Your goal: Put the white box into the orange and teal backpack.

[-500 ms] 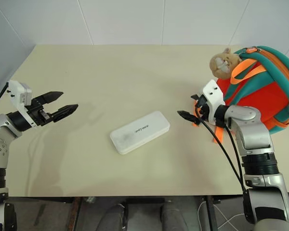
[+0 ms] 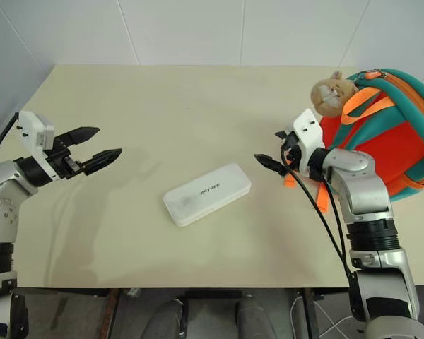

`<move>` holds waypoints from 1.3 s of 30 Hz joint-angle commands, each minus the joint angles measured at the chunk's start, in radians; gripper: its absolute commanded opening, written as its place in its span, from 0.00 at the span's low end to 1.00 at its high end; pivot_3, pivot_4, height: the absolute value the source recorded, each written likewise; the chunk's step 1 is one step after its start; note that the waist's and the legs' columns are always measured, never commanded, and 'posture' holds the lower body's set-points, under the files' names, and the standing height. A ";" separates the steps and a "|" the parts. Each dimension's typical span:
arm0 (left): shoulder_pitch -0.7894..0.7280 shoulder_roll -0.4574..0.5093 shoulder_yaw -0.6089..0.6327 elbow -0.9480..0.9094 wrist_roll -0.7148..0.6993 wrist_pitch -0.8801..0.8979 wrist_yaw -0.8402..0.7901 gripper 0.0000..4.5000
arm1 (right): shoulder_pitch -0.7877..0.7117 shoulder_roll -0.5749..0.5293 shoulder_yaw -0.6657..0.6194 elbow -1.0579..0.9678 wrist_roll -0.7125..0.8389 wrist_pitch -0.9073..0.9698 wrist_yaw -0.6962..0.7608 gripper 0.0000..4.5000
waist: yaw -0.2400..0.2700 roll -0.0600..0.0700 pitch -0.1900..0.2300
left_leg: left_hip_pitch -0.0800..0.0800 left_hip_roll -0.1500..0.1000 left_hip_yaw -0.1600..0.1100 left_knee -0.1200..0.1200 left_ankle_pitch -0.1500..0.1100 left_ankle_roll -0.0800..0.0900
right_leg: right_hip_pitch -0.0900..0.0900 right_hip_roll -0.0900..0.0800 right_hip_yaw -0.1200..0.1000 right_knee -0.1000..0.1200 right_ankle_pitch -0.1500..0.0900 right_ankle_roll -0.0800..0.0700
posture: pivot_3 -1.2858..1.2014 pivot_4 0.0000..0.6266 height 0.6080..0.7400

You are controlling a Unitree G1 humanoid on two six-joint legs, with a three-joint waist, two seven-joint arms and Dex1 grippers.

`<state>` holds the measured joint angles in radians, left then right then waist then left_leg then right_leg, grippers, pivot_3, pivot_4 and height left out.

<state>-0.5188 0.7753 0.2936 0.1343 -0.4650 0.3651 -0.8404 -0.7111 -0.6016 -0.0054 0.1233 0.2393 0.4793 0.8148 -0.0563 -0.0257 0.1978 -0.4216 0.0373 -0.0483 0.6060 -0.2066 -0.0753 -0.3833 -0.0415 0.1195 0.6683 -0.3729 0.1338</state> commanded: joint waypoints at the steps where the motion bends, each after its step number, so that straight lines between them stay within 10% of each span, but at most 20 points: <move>1: -0.002 -0.003 0.013 -0.032 -0.013 -0.006 -0.004 0.99 | -0.006 0.004 -0.010 -0.051 0.008 0.004 -0.014 1.00 | -0.002 0.000 0.000 | 0.000 0.000 0.000 0.000 0.000 0.000 | 0.000 0.000 0.000 -0.001 0.000 0.000 | 0.52 0.24 1.00; 10: 0.065 0.010 0.028 -0.085 -0.018 0.024 -0.002 0.90 | -0.041 0.016 0.027 -0.012 -0.027 -0.006 -0.009 0.91 | -0.004 0.000 0.000 | 0.000 0.000 0.000 -0.001 0.000 0.000 | 0.000 0.000 0.000 -0.001 0.000 0.000 | 0.52 0.24 1.00; 22: 0.146 0.057 0.031 -0.204 -0.070 0.300 0.029 0.07 | -0.056 0.040 0.075 0.047 -0.085 -0.032 -0.024 0.01 | -0.007 0.000 0.000 | 0.000 0.000 -0.001 -0.001 0.000 0.000 | 0.001 0.000 -0.001 -0.002 0.000 0.000 | 0.52 0.24 1.00; 39: 0.306 0.055 -0.054 -0.369 -0.230 0.618 -0.024 0.01 | -0.086 0.106 0.202 0.192 -0.244 -0.078 -0.062 0.00 | -0.004 0.000 0.000 | 0.000 0.000 -0.002 -0.003 0.000 0.000 | 0.001 -0.001 -0.002 -0.004 0.000 0.000 | 0.52 0.24 1.00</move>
<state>-0.2190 0.8304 0.2385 -0.2046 -0.6783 0.9706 -0.8727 -0.7737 -0.4940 0.2026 0.3316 0.0054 0.4127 0.7560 -0.0608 -0.0257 0.1978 -0.4214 0.0371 -0.0501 0.6034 -0.2068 -0.0750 -0.3819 -0.0422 0.1176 0.6638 -0.3730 0.1337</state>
